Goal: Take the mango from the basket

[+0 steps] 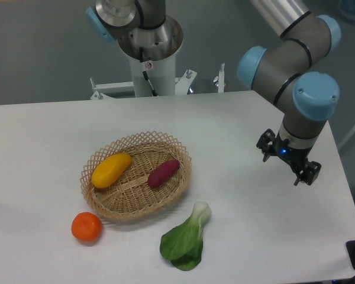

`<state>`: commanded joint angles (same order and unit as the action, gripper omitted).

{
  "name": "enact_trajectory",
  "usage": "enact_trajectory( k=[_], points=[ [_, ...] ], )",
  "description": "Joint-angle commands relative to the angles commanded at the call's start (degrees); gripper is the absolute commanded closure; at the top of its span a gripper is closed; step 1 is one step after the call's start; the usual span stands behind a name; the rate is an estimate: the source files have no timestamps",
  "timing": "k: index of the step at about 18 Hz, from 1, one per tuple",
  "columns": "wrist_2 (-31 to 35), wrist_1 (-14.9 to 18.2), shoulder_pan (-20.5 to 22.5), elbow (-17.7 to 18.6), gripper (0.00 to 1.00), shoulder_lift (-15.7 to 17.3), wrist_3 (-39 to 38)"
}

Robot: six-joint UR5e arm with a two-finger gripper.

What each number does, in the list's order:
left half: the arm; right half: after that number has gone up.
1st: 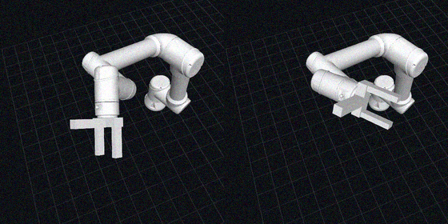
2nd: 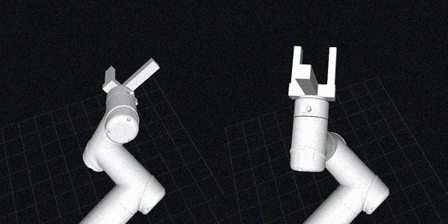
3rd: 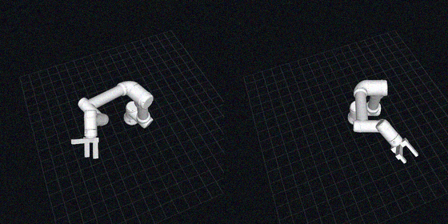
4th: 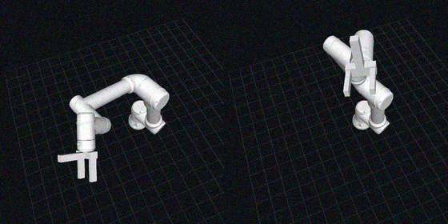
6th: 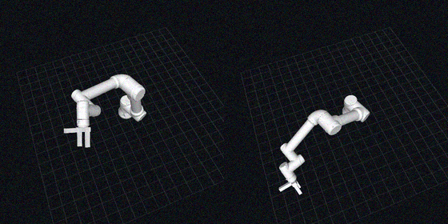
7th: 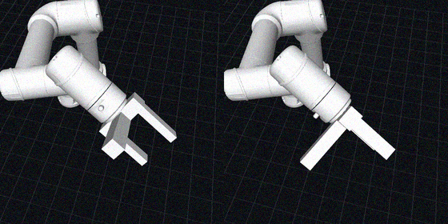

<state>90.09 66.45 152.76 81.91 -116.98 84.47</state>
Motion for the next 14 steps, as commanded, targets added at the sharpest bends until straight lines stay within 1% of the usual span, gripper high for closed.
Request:
enact_trajectory(
  k=[6, 11, 14],
  points=[
    [0.1, -0.2, -0.2, 0.4, 0.00, 0.1, -0.7],
    [-0.3, -0.3, -0.1, 0.4, 0.00, 0.1, -2.7],
    [-1.5, -0.4, 0.2, 0.5, 0.00, 0.2, -6.1]
  ],
)
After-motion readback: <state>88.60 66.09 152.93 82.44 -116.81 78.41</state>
